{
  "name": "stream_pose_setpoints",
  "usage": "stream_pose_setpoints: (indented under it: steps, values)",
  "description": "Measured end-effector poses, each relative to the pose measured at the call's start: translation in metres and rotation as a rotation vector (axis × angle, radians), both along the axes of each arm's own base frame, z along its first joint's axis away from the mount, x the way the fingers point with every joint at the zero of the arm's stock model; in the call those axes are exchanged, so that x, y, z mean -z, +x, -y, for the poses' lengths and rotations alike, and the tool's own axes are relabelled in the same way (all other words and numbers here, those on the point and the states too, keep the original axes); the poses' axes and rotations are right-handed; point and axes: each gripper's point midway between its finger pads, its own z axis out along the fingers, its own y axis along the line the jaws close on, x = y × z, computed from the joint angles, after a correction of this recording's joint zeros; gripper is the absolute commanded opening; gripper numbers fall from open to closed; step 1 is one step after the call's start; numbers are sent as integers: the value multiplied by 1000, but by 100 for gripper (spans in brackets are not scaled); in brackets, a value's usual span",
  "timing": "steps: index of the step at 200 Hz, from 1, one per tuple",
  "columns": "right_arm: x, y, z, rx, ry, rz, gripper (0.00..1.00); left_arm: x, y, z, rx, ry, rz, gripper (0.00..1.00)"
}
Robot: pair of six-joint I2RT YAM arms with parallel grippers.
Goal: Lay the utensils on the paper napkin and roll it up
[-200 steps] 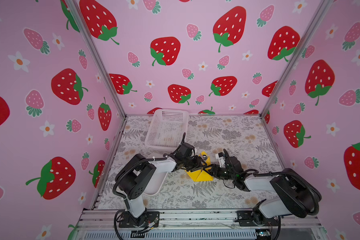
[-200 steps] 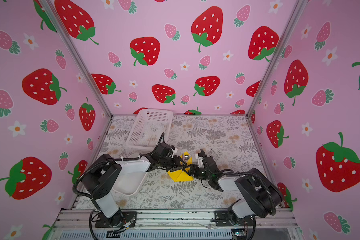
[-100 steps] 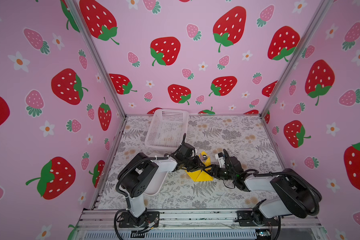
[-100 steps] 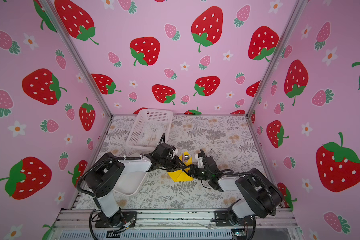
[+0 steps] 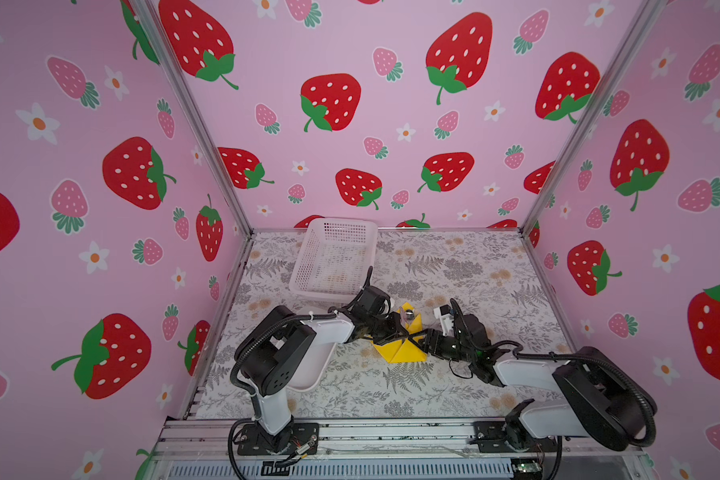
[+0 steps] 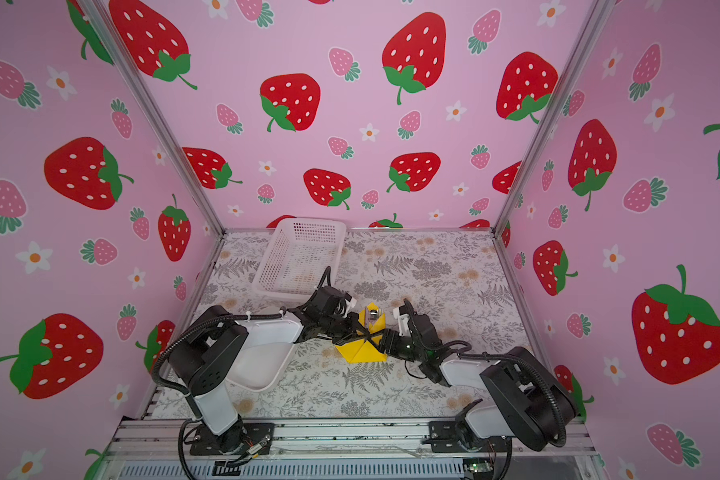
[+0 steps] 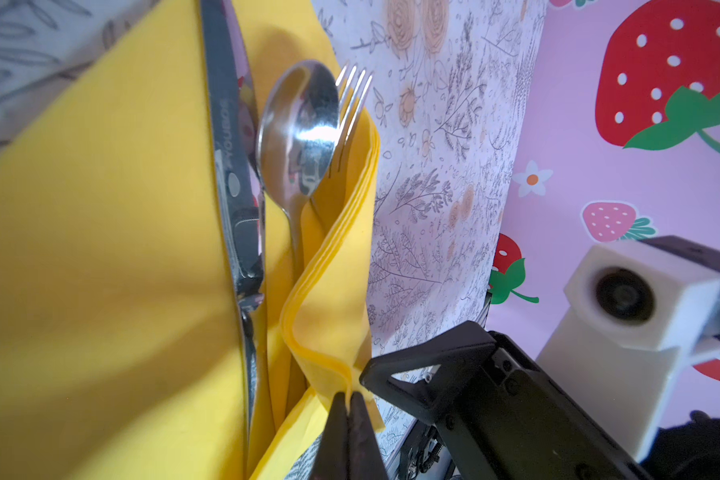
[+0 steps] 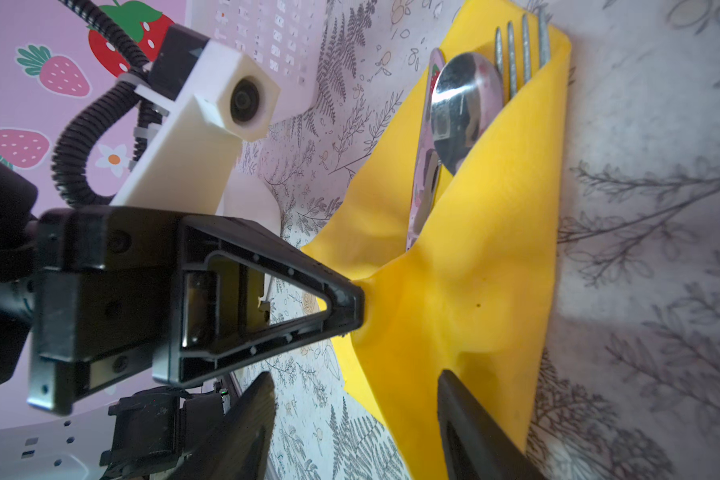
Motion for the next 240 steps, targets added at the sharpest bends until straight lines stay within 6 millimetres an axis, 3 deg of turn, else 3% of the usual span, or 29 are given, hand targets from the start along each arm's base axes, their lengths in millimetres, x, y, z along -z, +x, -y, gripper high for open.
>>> stream_pose_setpoints:
  steps: [23, 37, 49, 95, 102, 108, 156, 240]
  values:
    - [4, 0, 6, 25, -23, -5, 52, -13, 1, 1, 3, -18, 28, 0]
    - [10, -3, 12, 45, -47, -23, 37, -20, 1, 1, 6, -28, 47, 0]
    - [16, -5, 16, 53, -65, -33, 34, -23, 2, 1, 6, -31, 58, 0]
    - [24, -8, 19, 51, -85, -57, 33, -18, -1, -3, 3, -18, 53, 1]
    - [25, -9, 19, 49, -88, -63, 33, -17, -1, -4, 3, -13, 49, 4]
    - [27, -9, 18, 46, -90, -67, 33, -15, -2, -4, 2, -8, 48, 14]
    - [31, -10, 16, 31, -93, -85, 34, -9, -5, -8, -3, 9, 34, 35]
    - [31, -11, 15, 25, -90, -88, 34, -3, -1, -10, -25, 30, 33, 38]
